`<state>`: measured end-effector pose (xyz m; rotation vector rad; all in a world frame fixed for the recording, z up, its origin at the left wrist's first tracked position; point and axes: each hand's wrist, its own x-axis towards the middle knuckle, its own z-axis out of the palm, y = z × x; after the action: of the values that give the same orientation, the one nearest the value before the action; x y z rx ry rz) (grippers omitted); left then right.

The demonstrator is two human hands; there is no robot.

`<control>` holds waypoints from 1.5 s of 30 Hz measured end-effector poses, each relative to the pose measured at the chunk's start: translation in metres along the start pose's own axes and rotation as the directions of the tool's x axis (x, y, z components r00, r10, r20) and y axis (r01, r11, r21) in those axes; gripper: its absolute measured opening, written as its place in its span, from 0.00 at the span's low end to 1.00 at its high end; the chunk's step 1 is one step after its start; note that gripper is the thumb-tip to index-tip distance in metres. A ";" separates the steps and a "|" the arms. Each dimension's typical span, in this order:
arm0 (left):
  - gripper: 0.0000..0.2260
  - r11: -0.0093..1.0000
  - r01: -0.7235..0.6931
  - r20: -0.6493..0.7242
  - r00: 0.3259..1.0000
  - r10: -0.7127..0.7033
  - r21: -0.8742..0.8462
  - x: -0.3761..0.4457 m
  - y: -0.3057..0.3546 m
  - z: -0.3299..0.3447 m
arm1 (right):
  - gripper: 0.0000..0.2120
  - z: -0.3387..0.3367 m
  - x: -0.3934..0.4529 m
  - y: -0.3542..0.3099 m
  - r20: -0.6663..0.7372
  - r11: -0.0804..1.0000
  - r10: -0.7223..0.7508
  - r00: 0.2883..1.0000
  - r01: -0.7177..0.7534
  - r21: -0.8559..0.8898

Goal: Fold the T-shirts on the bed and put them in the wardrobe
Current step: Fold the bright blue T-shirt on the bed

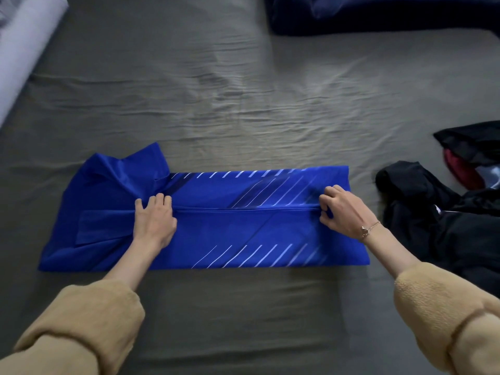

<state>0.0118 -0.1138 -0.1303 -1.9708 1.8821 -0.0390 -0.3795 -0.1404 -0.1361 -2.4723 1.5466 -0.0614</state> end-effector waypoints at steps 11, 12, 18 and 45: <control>0.15 0.907 -0.049 -0.234 0.971 -0.055 -0.419 0.011 -0.032 0.003 | 0.11 0.014 0.046 -0.063 0.048 1.000 -0.002 0.999 0.001 0.031; 0.15 0.926 -0.067 -0.238 0.971 -0.025 -0.372 0.013 -0.037 0.005 | 0.11 0.015 0.054 -0.071 0.075 0.999 0.002 0.997 -0.005 0.041; 0.23 0.896 -0.318 -0.237 0.938 0.251 -0.310 0.026 -0.023 0.000 | 0.19 0.024 0.080 -0.095 -0.020 0.996 0.044 0.999 -0.042 0.081; 0.17 -0.052 0.437 0.437 0.899 0.004 -0.898 0.072 -0.175 0.035 | 0.25 0.043 0.272 -0.303 0.210 0.637 0.303 0.929 -0.362 0.681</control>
<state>0.1948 -0.1737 -0.1262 -2.7762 1.2008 2.0697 0.0153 -0.2484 -0.1367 -1.5390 1.5309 -0.4173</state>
